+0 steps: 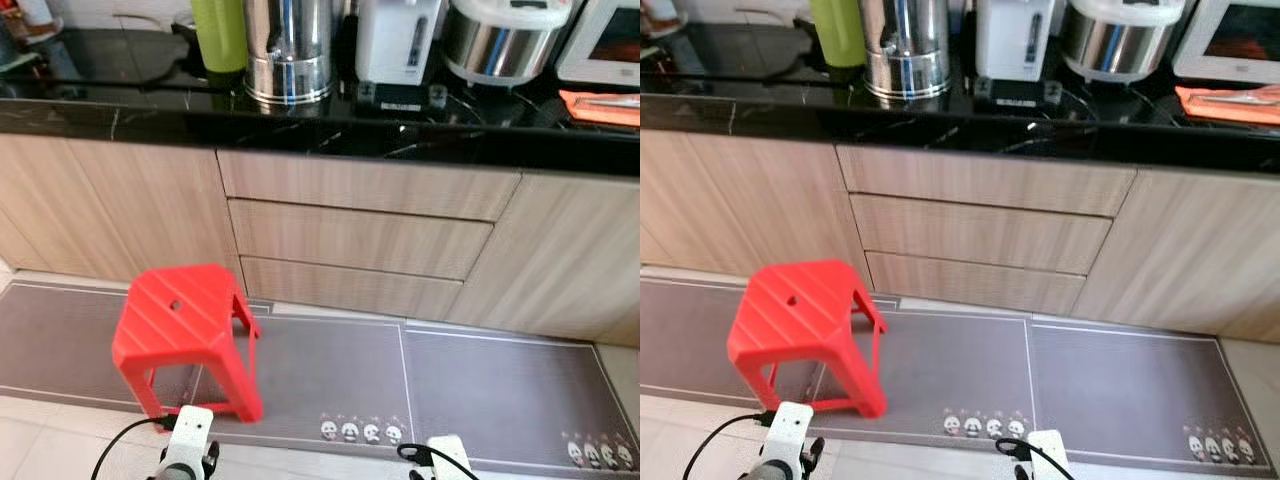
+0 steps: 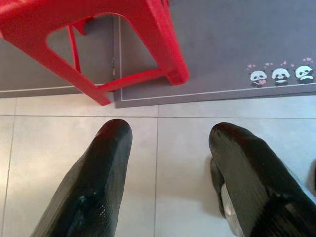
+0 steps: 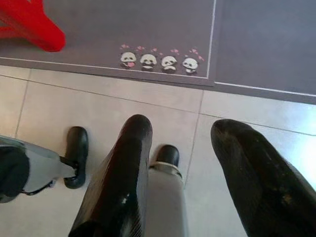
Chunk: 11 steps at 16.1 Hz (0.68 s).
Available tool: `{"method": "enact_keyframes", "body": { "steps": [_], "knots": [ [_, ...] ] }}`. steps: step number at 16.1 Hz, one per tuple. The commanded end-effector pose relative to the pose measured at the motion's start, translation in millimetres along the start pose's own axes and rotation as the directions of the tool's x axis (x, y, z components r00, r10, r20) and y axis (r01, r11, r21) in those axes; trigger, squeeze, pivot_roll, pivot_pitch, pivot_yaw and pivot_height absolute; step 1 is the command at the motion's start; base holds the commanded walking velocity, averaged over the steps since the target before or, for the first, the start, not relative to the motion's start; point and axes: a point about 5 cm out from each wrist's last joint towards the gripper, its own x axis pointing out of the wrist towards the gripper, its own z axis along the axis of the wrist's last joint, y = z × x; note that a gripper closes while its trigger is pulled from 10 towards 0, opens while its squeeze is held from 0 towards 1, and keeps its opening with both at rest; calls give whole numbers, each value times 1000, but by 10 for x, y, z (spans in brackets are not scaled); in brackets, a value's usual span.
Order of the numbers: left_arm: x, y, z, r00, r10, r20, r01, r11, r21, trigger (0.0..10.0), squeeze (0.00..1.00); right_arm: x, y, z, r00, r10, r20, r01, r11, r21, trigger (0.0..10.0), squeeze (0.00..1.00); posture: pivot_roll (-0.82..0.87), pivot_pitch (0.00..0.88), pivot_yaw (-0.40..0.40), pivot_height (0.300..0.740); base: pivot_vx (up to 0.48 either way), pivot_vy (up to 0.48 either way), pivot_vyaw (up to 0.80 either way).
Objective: Kitchen organization
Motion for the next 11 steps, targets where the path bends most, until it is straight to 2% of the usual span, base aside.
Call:
{"method": "enact_keyframes", "body": {
  "steps": [1, 4, 11],
  "knots": [
    [0, 3, -9, 1000, -6, -9, 6, 1000, 8, 10000, 0, -6, -15, -23, 1000, -10, -5, 10, 1000, 9, 10000, 0, 42, 0, -4, 740, 0, 0, 0],
    [3, -12, -7, 1000, -13, -12, 13, 1000, 12, 10000, 0, -7, -29, -24, 1000, -26, -4, 26, 999, 39, 10000, 0, 40, 0, 0, 740, 0, 0, 0],
    [1, -32, -22, 999, -30, -23, 30, 1000, 4, 10000, 0, -6, -30, -17, 1000, -23, -2, 23, 999, 32, 10000, 0, 38, 0, -1, 740, 0, 0, 0]
  ]
}}
